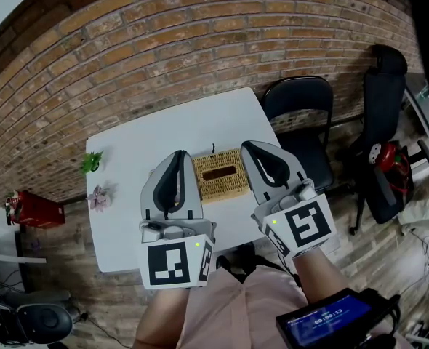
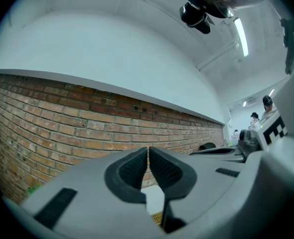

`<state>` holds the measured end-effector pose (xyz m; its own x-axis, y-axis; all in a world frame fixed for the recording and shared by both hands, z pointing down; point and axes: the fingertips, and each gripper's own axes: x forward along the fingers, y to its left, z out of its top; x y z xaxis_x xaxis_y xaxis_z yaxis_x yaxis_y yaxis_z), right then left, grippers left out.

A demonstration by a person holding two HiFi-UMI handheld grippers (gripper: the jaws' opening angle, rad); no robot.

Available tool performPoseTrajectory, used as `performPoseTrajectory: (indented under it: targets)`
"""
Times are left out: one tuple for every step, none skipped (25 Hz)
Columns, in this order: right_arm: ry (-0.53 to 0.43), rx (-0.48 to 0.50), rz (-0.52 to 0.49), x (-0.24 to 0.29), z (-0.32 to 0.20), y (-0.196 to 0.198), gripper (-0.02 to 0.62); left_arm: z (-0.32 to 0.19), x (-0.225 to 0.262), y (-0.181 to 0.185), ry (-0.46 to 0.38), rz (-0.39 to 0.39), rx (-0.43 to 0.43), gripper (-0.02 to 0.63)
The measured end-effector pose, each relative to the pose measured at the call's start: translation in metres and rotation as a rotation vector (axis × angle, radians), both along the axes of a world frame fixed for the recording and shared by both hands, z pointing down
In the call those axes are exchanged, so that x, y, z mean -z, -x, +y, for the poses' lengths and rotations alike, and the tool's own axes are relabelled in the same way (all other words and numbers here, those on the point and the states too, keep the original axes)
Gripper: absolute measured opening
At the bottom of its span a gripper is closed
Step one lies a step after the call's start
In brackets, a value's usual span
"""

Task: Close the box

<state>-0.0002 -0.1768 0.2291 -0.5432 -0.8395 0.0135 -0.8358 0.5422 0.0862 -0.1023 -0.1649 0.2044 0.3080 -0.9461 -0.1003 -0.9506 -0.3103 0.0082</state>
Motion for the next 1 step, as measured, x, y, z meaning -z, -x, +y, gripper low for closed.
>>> performPoseTrajectory:
  targets:
    - [0.0,0.0,0.0,0.0003,-0.0009,-0.0009,-0.002,-0.0008,0.0003,-0.0009,0.0,0.0,0.0,0.02]
